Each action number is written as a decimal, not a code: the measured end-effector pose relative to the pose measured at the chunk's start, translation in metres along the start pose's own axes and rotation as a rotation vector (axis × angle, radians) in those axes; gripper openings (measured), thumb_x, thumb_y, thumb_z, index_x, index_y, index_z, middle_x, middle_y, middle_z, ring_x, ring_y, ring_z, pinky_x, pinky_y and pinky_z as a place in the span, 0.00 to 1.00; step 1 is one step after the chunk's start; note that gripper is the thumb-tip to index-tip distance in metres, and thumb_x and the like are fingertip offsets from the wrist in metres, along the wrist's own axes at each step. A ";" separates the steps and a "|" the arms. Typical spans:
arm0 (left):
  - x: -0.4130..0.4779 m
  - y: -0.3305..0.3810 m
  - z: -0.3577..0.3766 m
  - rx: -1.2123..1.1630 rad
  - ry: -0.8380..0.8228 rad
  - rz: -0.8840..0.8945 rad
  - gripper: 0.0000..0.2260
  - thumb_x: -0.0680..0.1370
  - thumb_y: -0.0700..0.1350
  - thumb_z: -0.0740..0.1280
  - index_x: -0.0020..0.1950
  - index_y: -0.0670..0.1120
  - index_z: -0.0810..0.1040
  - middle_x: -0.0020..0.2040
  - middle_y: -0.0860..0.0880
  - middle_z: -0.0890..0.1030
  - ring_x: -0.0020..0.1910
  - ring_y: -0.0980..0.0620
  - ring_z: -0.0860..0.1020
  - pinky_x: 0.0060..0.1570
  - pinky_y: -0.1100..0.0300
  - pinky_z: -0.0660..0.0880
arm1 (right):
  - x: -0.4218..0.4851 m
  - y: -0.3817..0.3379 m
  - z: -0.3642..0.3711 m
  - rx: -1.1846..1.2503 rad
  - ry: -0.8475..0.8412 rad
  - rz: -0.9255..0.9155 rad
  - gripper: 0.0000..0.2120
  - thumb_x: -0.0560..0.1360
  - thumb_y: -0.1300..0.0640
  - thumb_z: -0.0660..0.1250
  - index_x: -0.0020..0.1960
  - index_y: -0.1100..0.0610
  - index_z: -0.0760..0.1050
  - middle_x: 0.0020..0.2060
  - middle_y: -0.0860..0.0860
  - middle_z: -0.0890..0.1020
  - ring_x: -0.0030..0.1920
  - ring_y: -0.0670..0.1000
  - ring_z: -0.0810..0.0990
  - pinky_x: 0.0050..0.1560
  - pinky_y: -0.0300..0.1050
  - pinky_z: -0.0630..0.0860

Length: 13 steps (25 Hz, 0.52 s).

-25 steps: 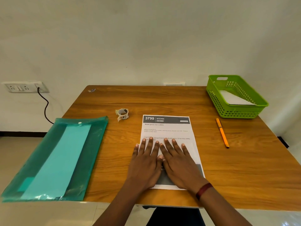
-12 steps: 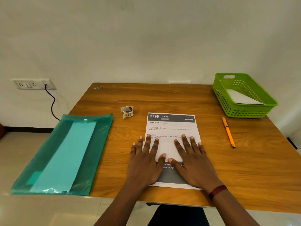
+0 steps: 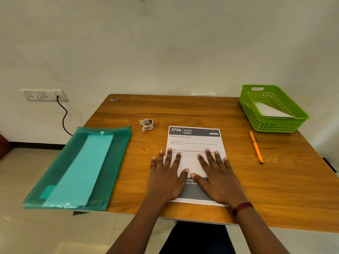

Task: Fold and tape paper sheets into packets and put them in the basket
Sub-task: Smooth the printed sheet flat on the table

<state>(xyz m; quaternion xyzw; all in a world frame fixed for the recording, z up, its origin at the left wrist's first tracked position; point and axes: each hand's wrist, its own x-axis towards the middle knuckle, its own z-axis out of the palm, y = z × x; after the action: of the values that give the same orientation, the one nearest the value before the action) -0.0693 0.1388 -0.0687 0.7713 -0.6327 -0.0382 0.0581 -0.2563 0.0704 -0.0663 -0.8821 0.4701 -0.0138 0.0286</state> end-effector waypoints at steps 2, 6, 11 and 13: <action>0.000 0.000 0.000 -0.002 0.006 -0.003 0.32 0.78 0.67 0.39 0.80 0.55 0.41 0.81 0.49 0.42 0.79 0.43 0.39 0.76 0.42 0.41 | 0.000 0.000 0.000 -0.007 -0.006 0.003 0.39 0.73 0.26 0.33 0.78 0.45 0.36 0.78 0.50 0.38 0.78 0.55 0.37 0.77 0.58 0.42; 0.000 0.001 -0.001 -0.013 0.014 -0.012 0.32 0.79 0.67 0.40 0.79 0.56 0.42 0.81 0.49 0.42 0.79 0.44 0.39 0.76 0.43 0.40 | -0.001 0.000 -0.001 0.001 -0.007 0.010 0.39 0.74 0.26 0.34 0.78 0.45 0.36 0.78 0.49 0.38 0.77 0.54 0.36 0.77 0.58 0.41; 0.000 0.000 0.000 -0.018 0.024 -0.013 0.32 0.78 0.68 0.39 0.79 0.56 0.42 0.80 0.49 0.42 0.79 0.44 0.39 0.76 0.43 0.40 | -0.001 0.000 0.000 0.004 -0.002 0.009 0.38 0.74 0.26 0.35 0.78 0.45 0.36 0.78 0.49 0.38 0.77 0.55 0.36 0.77 0.57 0.41; 0.000 0.000 0.002 -0.026 0.034 -0.012 0.32 0.78 0.68 0.39 0.79 0.56 0.42 0.80 0.49 0.42 0.78 0.44 0.39 0.76 0.44 0.40 | -0.001 0.000 0.000 -0.002 -0.002 0.016 0.39 0.73 0.26 0.33 0.78 0.45 0.35 0.77 0.49 0.37 0.77 0.55 0.35 0.77 0.58 0.42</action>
<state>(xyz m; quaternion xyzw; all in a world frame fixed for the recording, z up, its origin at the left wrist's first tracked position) -0.0694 0.1387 -0.0704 0.7749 -0.6263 -0.0334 0.0786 -0.2569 0.0715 -0.0662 -0.8783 0.4771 -0.0122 0.0284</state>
